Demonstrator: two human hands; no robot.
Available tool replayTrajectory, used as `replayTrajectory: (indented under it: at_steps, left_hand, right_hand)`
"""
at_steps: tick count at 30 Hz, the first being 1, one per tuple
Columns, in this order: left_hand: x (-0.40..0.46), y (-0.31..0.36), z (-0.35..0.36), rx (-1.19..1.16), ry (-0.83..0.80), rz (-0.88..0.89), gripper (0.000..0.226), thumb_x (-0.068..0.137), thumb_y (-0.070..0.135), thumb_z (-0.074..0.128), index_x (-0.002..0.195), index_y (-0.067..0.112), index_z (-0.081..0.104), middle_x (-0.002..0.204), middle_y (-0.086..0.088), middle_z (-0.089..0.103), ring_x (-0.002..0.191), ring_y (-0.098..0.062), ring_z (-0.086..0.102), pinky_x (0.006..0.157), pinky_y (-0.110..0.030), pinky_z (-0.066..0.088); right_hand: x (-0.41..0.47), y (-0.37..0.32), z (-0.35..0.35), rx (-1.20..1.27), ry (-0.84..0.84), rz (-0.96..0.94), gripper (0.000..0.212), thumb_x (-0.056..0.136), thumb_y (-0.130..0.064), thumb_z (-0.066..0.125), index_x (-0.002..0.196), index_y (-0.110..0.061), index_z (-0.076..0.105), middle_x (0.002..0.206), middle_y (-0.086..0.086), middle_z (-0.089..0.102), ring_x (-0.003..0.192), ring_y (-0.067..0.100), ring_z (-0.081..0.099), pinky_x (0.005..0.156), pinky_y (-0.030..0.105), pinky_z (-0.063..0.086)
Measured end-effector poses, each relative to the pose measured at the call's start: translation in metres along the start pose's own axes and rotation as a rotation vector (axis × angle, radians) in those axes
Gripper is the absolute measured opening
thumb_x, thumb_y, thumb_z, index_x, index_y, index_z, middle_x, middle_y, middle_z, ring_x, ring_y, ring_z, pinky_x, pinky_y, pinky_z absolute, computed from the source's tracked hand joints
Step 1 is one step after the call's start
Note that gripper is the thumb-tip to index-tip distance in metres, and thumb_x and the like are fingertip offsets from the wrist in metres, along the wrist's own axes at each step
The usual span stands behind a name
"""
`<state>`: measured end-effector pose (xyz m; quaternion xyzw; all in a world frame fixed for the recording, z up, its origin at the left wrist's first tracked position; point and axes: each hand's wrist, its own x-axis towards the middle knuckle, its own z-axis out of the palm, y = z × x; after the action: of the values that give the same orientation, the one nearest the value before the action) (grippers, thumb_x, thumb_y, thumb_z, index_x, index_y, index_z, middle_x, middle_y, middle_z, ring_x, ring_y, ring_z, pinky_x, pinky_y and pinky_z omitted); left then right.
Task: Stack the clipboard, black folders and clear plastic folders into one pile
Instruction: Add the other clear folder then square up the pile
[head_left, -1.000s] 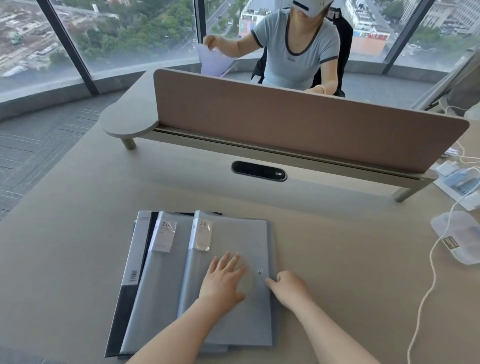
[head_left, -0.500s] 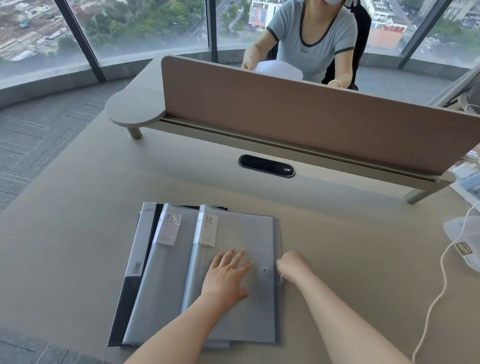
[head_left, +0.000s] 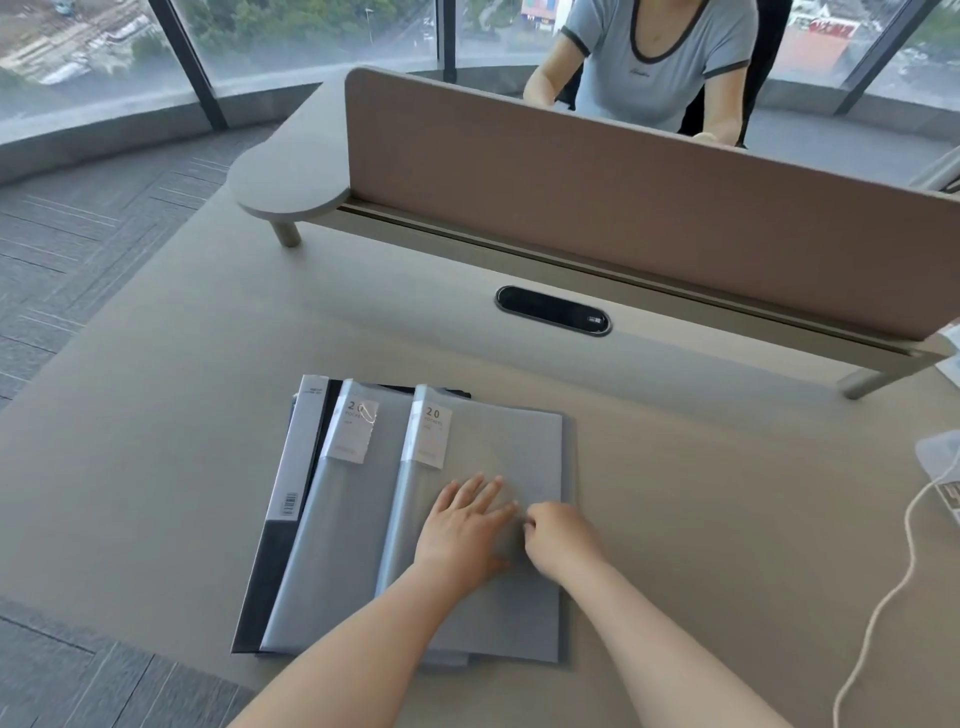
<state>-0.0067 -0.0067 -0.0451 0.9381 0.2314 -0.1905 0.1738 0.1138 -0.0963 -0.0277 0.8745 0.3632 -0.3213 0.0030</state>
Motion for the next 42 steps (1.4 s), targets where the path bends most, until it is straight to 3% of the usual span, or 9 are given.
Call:
replayTrajectory:
  at_steps: [5, 11, 22, 27, 30, 34, 37, 39, 42]
  left_hand:
    - [-0.001, 0.001, -0.002, 0.030, -0.016, -0.002, 0.077, 0.092, 0.052, 0.059, 0.157, 0.039, 0.021, 0.170, 0.004, 0.000, 0.156, -0.020, -0.003, 0.126, -0.042, -0.002]
    - [-0.001, 0.001, -0.002, 0.030, -0.011, 0.003, 0.077, 0.092, 0.052, 0.059, 0.157, 0.040, 0.021, 0.170, 0.004, 0.001, 0.156, -0.020, -0.003, 0.126, -0.042, -0.002]
    - [0.000, 0.005, -0.001, 0.001, -0.014, -0.015, 0.077, 0.091, 0.048, 0.062, 0.157, 0.039, 0.022, 0.170, 0.004, 0.001, 0.156, -0.020, -0.004, 0.125, -0.041, -0.005]
    - [0.000, 0.004, 0.000, -0.004, -0.021, -0.023, 0.077, 0.091, 0.047, 0.063, 0.156, 0.039, 0.023, 0.170, 0.004, 0.001, 0.157, -0.020, -0.004, 0.124, -0.041, -0.006]
    - [-0.001, 0.004, 0.000, 0.008, -0.028, -0.030, 0.076, 0.091, 0.049, 0.062, 0.156, 0.038, 0.024, 0.170, 0.003, 0.001, 0.157, -0.021, -0.004, 0.125, -0.042, -0.005]
    - [-0.007, 0.002, -0.008, 0.012, 0.037, -0.141, 0.070, 0.091, 0.048, 0.060, 0.153, 0.031, 0.032, 0.170, -0.001, 0.005, 0.156, -0.026, -0.002, 0.125, -0.046, -0.003]
    - [-0.018, -0.010, -0.012, -0.091, 0.212, -0.293, 0.071, 0.087, 0.044, 0.066, 0.150, 0.025, 0.038, 0.167, -0.006, 0.018, 0.156, -0.029, 0.009, 0.124, -0.046, 0.008]
    - [-0.025, -0.020, -0.017, -0.161, 0.332, -0.400, 0.076, 0.081, 0.040, 0.073, 0.149, 0.022, 0.042, 0.162, -0.008, 0.031, 0.151, -0.032, 0.025, 0.118, -0.045, 0.023]
    - [-0.034, -0.031, -0.025, -0.249, 0.348, -0.562, 0.077, 0.085, 0.044, 0.070, 0.151, 0.020, 0.037, 0.151, -0.007, 0.039, 0.137, -0.030, 0.039, 0.104, -0.038, 0.038]
  right_hand:
    - [-0.017, 0.024, 0.009, 0.115, -0.005, 0.091, 0.033, 0.092, -0.022, 0.045, 0.060, -0.017, 0.046, 0.098, 0.015, 0.071, 0.087, 0.034, 0.062, 0.063, 0.031, 0.036]
    - [-0.014, 0.046, -0.001, 0.260, 0.016, 0.263, 0.027, 0.085, -0.017, 0.049, 0.059, -0.015, 0.052, 0.061, 0.000, 0.054, 0.071, 0.029, 0.054, 0.057, 0.029, 0.036]
    - [0.031, 0.021, -0.019, 0.293, 0.048, 0.217, 0.024, 0.090, -0.024, 0.047, 0.072, -0.016, 0.060, 0.091, 0.011, 0.072, 0.089, 0.030, 0.066, 0.067, 0.028, 0.041]
    - [0.034, 0.016, -0.010, 0.357, 0.046, 0.171, 0.030, 0.090, -0.030, 0.053, 0.063, -0.018, 0.053, 0.080, 0.005, 0.074, 0.082, 0.027, 0.068, 0.072, 0.031, 0.050]
    - [0.028, 0.022, -0.010, 0.480, 0.110, 0.177, 0.019, 0.092, -0.030, 0.055, 0.078, -0.018, 0.058, 0.072, -0.003, 0.064, 0.074, 0.023, 0.058, 0.066, 0.030, 0.042]
    - [0.015, 0.042, -0.011, 0.537, 0.254, 0.299, 0.020, 0.094, -0.022, 0.048, 0.102, -0.013, 0.064, 0.094, 0.004, 0.066, 0.084, 0.026, 0.058, 0.068, 0.029, 0.037]
    - [0.003, 0.055, -0.004, 0.505, 0.256, 0.360, 0.027, 0.093, -0.014, 0.044, 0.105, -0.012, 0.068, 0.102, 0.009, 0.071, 0.096, 0.030, 0.064, 0.069, 0.027, 0.036]
    - [-0.005, 0.056, -0.002, 0.496, 0.241, 0.362, 0.027, 0.089, -0.011, 0.043, 0.090, -0.016, 0.070, 0.084, 0.008, 0.068, 0.081, 0.030, 0.062, 0.062, 0.028, 0.036]
    - [-0.015, 0.049, -0.003, 0.520, 0.193, 0.374, 0.033, 0.081, -0.004, 0.043, 0.053, -0.021, 0.040, 0.053, 0.000, 0.041, 0.057, 0.025, 0.036, 0.047, 0.030, 0.022]
